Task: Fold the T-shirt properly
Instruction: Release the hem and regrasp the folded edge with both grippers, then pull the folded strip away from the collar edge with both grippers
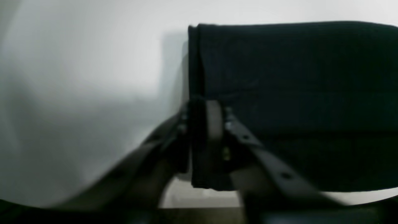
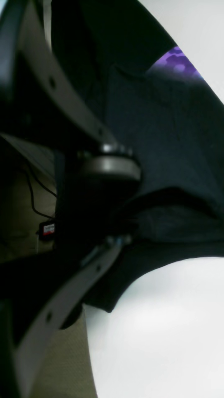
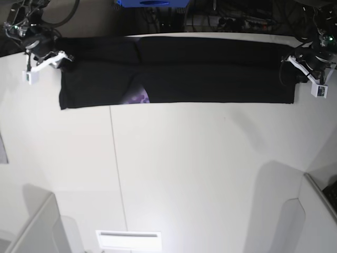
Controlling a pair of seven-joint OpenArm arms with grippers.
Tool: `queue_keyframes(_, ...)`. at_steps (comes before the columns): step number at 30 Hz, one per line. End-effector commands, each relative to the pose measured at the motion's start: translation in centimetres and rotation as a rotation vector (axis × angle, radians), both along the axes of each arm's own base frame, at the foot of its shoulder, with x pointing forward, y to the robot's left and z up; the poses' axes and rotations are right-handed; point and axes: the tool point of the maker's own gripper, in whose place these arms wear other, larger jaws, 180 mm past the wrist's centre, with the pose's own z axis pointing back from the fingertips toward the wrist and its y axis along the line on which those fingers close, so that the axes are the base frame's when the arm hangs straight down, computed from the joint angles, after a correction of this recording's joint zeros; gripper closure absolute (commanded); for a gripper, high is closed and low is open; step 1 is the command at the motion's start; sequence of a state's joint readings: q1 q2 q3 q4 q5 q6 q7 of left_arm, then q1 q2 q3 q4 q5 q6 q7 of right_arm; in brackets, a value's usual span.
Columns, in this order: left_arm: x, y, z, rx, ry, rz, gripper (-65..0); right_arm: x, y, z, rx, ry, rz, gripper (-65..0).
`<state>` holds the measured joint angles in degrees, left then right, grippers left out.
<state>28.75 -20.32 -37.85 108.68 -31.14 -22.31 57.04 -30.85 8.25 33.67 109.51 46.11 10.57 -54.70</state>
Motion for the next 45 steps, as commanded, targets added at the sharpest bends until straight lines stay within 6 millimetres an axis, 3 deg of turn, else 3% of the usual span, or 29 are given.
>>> queue_keyframes(1,0.6,0.5,1.1,0.022,-0.034,-0.001,-18.4,0.4,-0.5,0.9,-0.019,-0.049,-0.012,-26.1)
queue_keyframes(7,0.2,2.7,3.1,0.057,-0.093,0.078,-46.1,0.8,-0.6,2.9,-0.065,-0.162,-0.033,-26.4)
queue_keyframes(9,0.1,2.8,3.4,0.056,-0.107,0.093,-50.5,1.0,-0.5,3.0,-0.067,-0.169,-0.029,-26.4)
queue_keyframes(12,0.2,2.5,3.2,0.048,-0.106,0.088,-50.7,1.6,0.0,3.4,-0.067,-0.198,0.014,-26.3)
queue_keyframes(13,0.3,2.0,2.9,0.037,-0.103,0.08,-49.4,1.8,0.5,3.4,-0.062,-0.209,0.042,-25.4)
queue_keyframes(15,0.3,1.0,2.2,0.01,-0.098,0.076,-38.8,2.4,1.6,3.4,-0.046,-0.223,0.084,-18.5)
queue_keyframes(18,0.7,-0.2,1.6,-0.026,-0.104,0.074,-8.7,3.3,3.5,3.3,-0.011,-0.236,0.127,-0.6)
queue_keyframes(19,0.9,-0.6,1.3,-0.036,-0.105,0.071,0.0,3.6,4.0,3.0,0.003,-0.235,0.136,0.0)
queue_keyframes(26,0.9,-2.5,-1.1,-0.105,-0.06,0.064,0.0,3.8,3.2,-0.7,0.014,-0.149,0.103,0.0)
queue_keyframes(30,0.0,-1.9,-3.1,-0.133,-0.01,0.098,0.0,3.5,1.3,-3.3,-0.102,-0.059,0.109,0.0)
queue_keyframes(34,-0.2,-1.3,-4.9,-0.168,0.027,0.14,0.0,3.8,1.0,-5.1,-0.108,-0.016,0.087,0.0)
queue_keyframes(40,0.5,-1.6,-7.5,-0.161,0.04,0.123,0.0,5.2,0.9,-5.8,-0.115,-0.012,0.087,0.0)
queue_keyframes(45,2.4,-1.3,-8.8,-0.108,0.065,0.107,0.0,7.0,0.5,-5.9,-0.132,-0.018,0.085,0.0)
